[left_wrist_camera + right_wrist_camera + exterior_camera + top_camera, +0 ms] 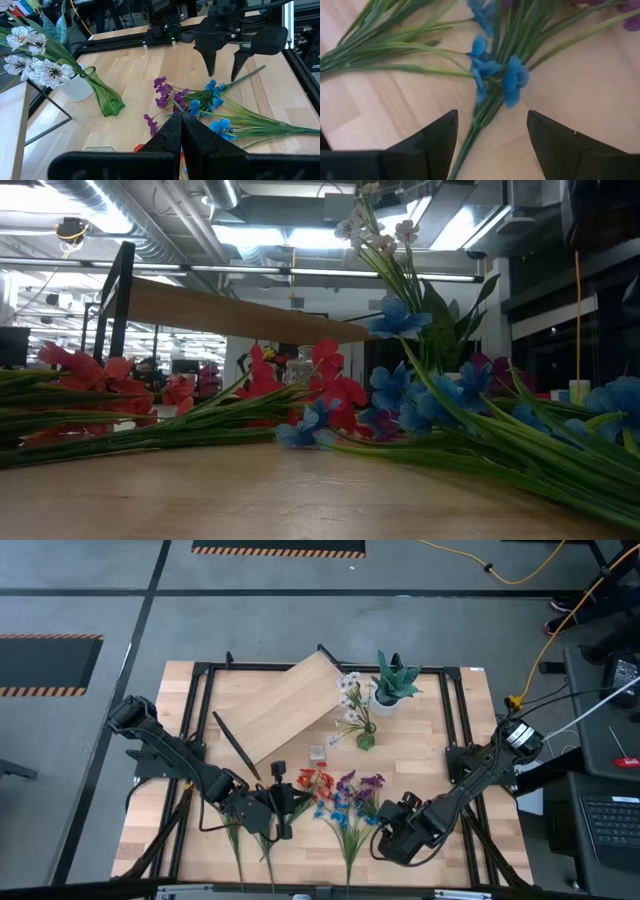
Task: Pick and place flowers into a vace then onto a shelf
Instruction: Adjust the purple flowers
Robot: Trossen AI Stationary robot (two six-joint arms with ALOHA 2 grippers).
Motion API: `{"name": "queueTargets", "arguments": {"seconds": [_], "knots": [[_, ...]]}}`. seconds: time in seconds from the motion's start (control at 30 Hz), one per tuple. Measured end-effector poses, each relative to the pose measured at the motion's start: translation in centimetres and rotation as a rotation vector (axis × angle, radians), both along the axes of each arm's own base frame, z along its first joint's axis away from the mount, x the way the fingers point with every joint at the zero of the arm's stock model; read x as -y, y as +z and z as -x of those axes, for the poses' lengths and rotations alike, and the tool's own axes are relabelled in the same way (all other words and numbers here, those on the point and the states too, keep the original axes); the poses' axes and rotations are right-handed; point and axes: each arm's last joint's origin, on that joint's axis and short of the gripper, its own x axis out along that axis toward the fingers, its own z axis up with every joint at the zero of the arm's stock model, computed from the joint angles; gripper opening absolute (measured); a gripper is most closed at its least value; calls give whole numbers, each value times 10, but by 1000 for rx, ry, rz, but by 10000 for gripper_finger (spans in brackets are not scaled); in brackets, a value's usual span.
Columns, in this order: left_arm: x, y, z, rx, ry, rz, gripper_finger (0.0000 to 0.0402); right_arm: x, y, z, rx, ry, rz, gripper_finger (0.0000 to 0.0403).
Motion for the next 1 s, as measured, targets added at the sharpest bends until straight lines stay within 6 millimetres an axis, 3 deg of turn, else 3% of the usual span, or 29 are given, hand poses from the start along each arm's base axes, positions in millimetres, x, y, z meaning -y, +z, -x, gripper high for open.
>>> {"name": "queueTargets", "arguments": {"seconds": [0.6,1.0], "knots": [[0,0,0,0,1,0,4,5,-23,2,77,31,-49,239],[0,0,0,0,1,-1,4,12,-47,-7,5,4,22,239]]}}
